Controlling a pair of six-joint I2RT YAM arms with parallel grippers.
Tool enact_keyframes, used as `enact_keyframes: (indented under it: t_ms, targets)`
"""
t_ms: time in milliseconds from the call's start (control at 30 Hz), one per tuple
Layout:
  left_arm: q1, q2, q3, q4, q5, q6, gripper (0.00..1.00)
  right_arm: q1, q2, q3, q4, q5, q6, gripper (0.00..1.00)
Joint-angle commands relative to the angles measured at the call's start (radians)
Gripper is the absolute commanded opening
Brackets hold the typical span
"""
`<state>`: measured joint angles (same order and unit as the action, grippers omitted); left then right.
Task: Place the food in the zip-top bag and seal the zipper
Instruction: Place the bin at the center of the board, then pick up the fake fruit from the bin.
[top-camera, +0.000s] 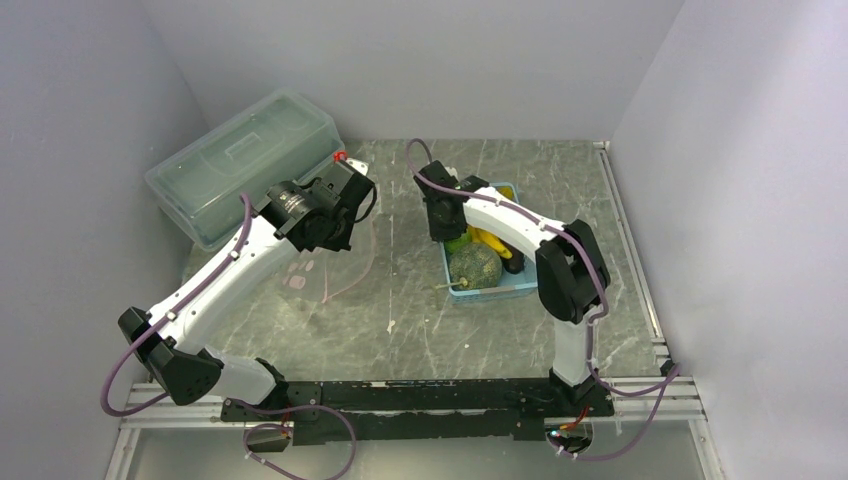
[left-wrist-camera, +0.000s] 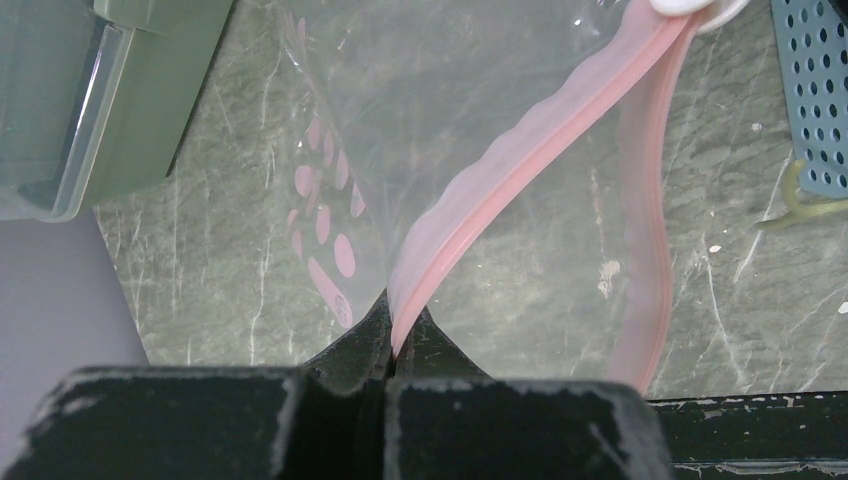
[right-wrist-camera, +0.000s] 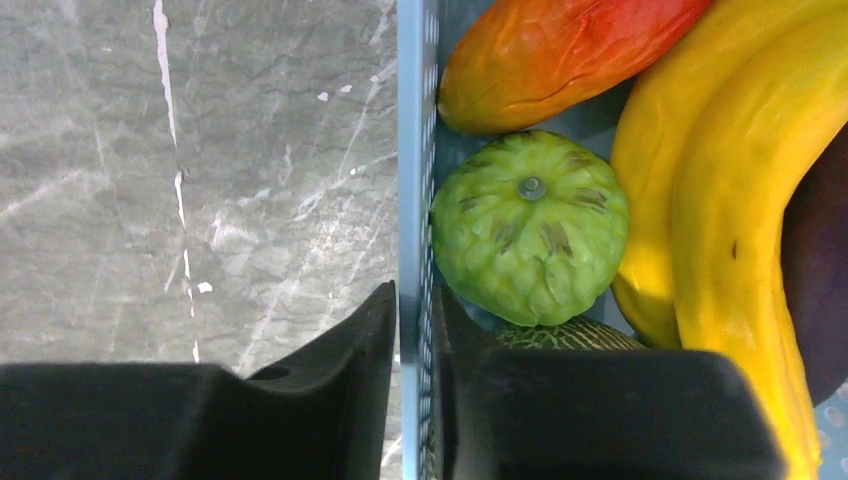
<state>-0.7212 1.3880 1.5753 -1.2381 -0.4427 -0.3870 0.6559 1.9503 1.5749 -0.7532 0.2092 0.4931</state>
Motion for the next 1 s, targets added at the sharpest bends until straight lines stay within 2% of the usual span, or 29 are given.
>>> enact_keyframes:
  t_ms: [0, 67, 333, 667, 967]
  targets:
    - [0.002, -0.005, 0.012, 0.011, -0.023, -0.015, 0.00, 0.005, -0.091, 0.004, 0.006, 0.012, -0.002, 0.28]
    - [0.002, -0.006, 0.011, 0.011, -0.025, -0.015, 0.00, 0.005, -0.115, 0.007, 0.005, 0.010, 0.002, 0.32]
    - [0.002, -0.001, 0.012, 0.017, -0.024, -0.011, 0.00, 0.008, -0.249, 0.003, -0.021, -0.004, 0.012, 0.41]
    - [0.002, -0.008, 0.005, 0.032, -0.024, 0.001, 0.00, 0.012, -0.462, -0.173, -0.015, -0.090, 0.064, 0.44]
    - [0.002, -0.019, -0.007, 0.048, -0.017, 0.011, 0.00, 0.050, -0.619, -0.407, 0.043, -0.159, 0.197, 0.44]
